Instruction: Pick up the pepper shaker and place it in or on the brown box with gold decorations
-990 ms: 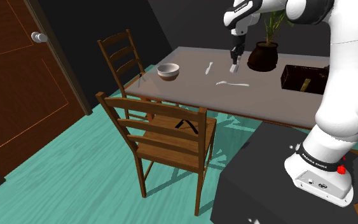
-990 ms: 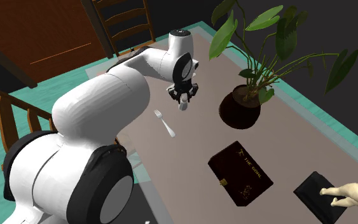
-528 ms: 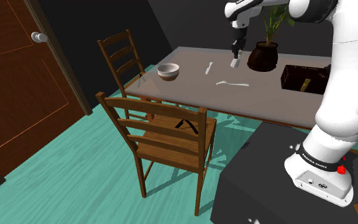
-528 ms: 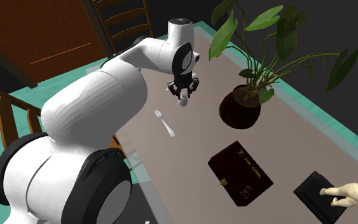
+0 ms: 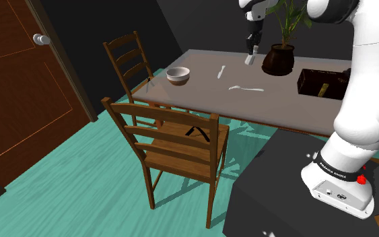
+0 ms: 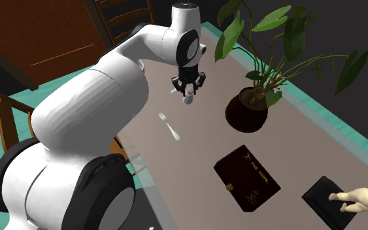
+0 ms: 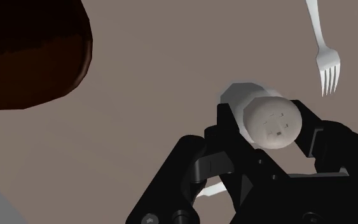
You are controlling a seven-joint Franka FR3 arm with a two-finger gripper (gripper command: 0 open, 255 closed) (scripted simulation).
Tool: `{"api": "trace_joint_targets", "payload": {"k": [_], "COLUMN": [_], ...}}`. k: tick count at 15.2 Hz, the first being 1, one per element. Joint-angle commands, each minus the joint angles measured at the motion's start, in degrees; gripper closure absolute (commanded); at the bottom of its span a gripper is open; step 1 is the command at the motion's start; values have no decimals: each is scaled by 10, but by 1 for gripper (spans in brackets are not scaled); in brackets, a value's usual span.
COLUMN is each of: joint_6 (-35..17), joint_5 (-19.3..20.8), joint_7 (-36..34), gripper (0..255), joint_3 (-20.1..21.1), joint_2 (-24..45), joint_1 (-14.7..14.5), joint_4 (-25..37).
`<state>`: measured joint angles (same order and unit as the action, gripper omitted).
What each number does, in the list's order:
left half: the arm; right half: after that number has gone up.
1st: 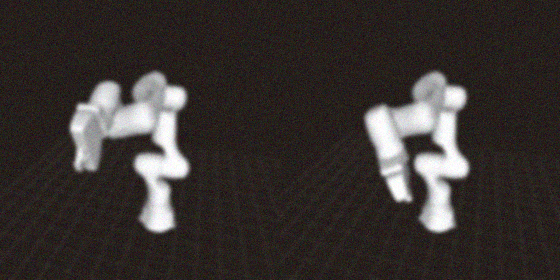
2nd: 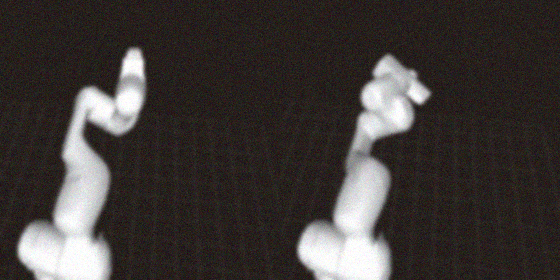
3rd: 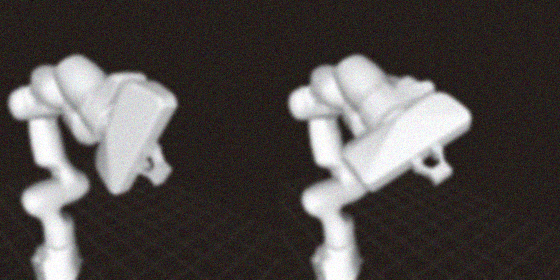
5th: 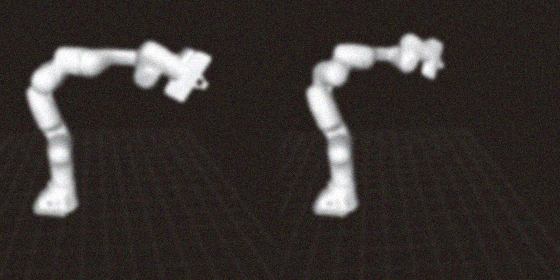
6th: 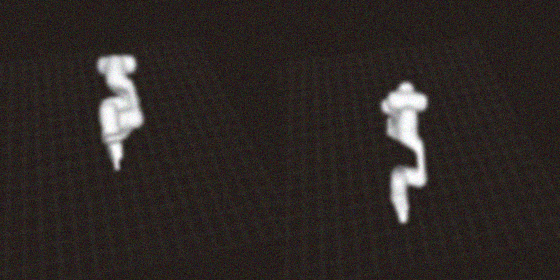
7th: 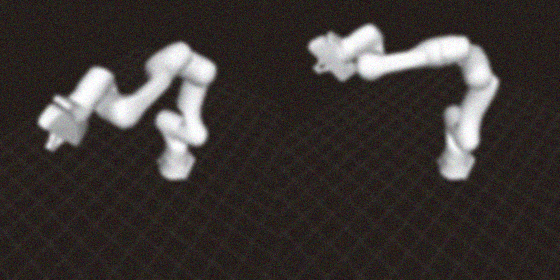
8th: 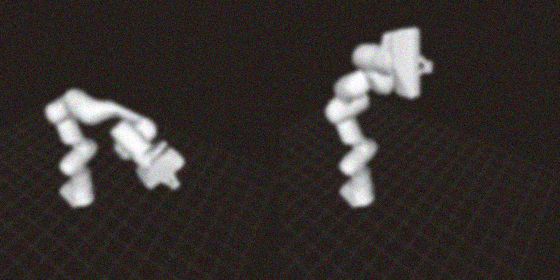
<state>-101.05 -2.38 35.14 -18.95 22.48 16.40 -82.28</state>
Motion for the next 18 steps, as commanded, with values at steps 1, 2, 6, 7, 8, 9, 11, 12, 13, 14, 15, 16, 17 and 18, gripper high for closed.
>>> {"api": "trace_joint_targets", "payload": {"k": [1,2,6,7,8,9,11,12,13,14,15,16,17,18], "joint_6": [14,22,53,61,66,58,44,37,32,27,22,18,14,10], "joint_5": [1,1,0,0,0,4,13,17,21,25,30,34,38,42], "joint_7": [1,1,3,3,3,11,27,34,42,51,59,67,76,85], "gripper": [255,255,255,255,255,255,255,255,255,255,255,255,255,255], "joint_3": [-1,-1,-1,-2,-2,-5,-13,-17,-21,-25,-29,-34,-38,-42], "joint_2": [-2,-2,-1,0,1,-16,-48,-63,-77,-90,-103,-116,-128,-139], "joint_1": [1,1,3,4,4,7,13,16,20,23,27,32,36,41], "joint_4": [12,19,53,62,67,42,-1,-21,-40,-57,-73,-89,-103,-116]}}
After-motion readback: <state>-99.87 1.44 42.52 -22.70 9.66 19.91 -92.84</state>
